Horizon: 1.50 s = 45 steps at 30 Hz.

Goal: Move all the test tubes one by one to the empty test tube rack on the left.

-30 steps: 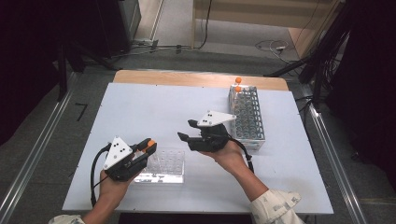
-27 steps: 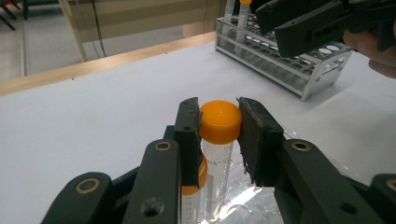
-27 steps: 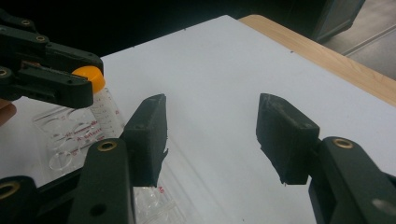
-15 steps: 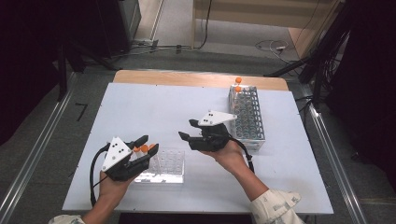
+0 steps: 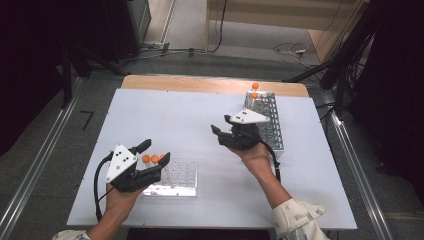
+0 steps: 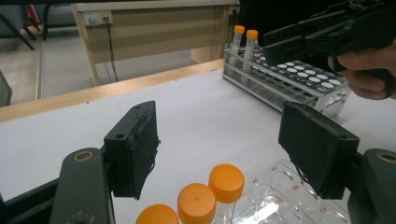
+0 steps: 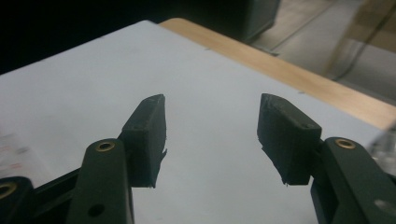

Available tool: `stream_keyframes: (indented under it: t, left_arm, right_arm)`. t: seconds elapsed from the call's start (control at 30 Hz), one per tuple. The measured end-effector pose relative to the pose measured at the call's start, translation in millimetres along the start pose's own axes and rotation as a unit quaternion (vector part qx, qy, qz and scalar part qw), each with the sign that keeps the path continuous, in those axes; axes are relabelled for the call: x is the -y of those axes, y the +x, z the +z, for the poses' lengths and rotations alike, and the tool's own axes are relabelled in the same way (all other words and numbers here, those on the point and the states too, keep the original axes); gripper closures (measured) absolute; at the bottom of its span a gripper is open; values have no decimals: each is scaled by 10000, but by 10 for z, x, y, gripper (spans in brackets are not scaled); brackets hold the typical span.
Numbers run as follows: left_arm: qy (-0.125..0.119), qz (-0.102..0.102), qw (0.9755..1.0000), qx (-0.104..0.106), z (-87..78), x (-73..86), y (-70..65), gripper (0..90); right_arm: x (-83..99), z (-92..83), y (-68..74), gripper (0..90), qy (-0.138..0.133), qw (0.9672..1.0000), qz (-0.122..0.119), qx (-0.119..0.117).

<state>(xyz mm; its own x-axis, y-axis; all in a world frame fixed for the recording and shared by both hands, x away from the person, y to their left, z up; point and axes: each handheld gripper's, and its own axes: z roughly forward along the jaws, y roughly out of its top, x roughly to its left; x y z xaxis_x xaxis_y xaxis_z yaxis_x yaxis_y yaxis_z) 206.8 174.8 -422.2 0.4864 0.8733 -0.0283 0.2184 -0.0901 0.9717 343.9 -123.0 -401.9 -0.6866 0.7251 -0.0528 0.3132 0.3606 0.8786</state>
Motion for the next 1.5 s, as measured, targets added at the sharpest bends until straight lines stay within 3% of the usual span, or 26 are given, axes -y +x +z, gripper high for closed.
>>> stream_keyframes:
  t: [0.1, 0.23, 0.27, 0.4, 0.53, 1.03, 1.4, 1.5]
  left_arm:
    - [-32, -2, 10000, 7, -3, -16, -2, 283]
    - [-30, -5, 10000, 29, 6, -19, -9, 274]
    - [-29, -2, 10000, 31, 6, -18, -9, 273]
    - [-47, 8, 10000, 11, 7, -22, -6, 252]
    - [-16, 1, 10000, 9, 23, -26, 3, 220]
    - [13, -33, 10000, -62, 35, -27, 34, 207]
    - [36, -26, 10000, -63, 41, -19, 37, 208]
    - [33, -30, 10000, -59, 42, -16, 38, 208]
  right_arm:
    - [14, 0, -192, 407, -73, 9989, 176, 426]
    - [46, 8, -451, 412, -135, 9948, 344, 953]
    - [61, 20, -507, 413, -122, 9937, 439, 1021]
    - [104, 73, -664, 412, 27, 9899, 450, 1347]
    - [119, 105, -771, 412, 87, 9873, 491, 1508]
    - [149, 290, -1183, 437, 394, 9771, 779, 1942]
    - [124, 434, -1250, 486, 688, 9782, 727, 1818]
    - [112, 452, -1243, 509, 649, 9790, 713, 1796]
